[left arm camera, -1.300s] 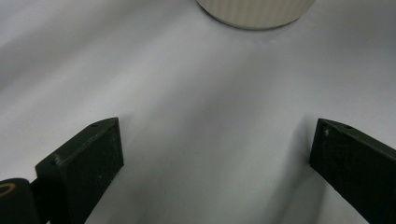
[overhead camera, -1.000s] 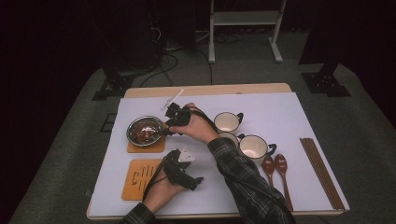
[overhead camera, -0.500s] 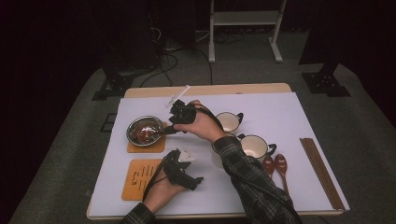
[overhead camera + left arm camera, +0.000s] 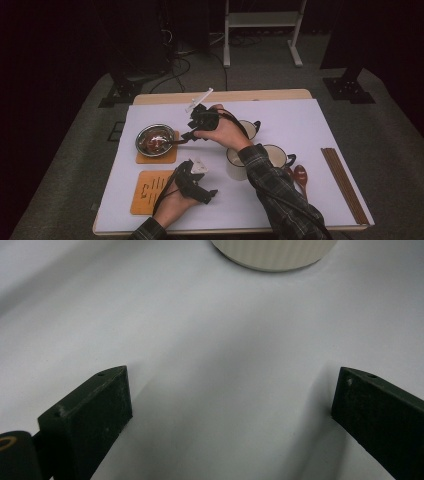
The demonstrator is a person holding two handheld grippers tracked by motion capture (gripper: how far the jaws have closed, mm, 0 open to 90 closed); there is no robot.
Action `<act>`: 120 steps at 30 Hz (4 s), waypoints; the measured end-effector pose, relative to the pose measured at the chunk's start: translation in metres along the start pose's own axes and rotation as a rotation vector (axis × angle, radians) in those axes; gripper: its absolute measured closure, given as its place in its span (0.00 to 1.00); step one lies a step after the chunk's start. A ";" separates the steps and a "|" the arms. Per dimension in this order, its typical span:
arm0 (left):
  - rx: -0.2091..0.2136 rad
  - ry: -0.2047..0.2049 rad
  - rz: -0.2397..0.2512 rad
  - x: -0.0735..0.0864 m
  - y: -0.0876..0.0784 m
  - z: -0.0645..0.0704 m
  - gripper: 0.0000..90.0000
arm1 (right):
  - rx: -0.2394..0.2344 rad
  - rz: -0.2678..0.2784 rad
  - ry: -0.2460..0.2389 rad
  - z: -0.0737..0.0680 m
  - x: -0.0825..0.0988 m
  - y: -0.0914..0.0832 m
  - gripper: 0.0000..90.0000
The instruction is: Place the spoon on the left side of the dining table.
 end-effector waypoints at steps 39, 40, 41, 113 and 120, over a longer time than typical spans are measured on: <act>0.000 -0.005 0.001 0.000 0.000 0.000 0.02 | 0.072 0.031 0.026 0.004 0.038 -0.055 0.45; 0.001 -0.006 0.001 0.000 0.000 0.001 0.02 | 0.074 0.033 0.026 0.004 0.038 -0.056 0.45; 0.001 -0.005 0.001 0.000 0.000 0.001 0.02 | 0.076 0.035 0.022 0.004 0.039 -0.058 0.45; 0.002 -0.002 -0.003 0.000 0.000 0.000 0.02 | 0.244 0.142 0.123 0.015 0.125 -0.151 0.40; 0.002 -0.002 -0.003 0.000 0.000 0.000 0.02 | 0.263 0.137 0.143 0.018 0.136 -0.156 0.40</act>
Point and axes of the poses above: each handheld gripper's, and its own axes: y roughly forward along the jaws, x roughly out of its underside, z roughly to its right, the point moved 3 cm from there along y, roughly forward along the jaws, and after that the axes turned 11 degrees about -x, right-handed, at the moved point
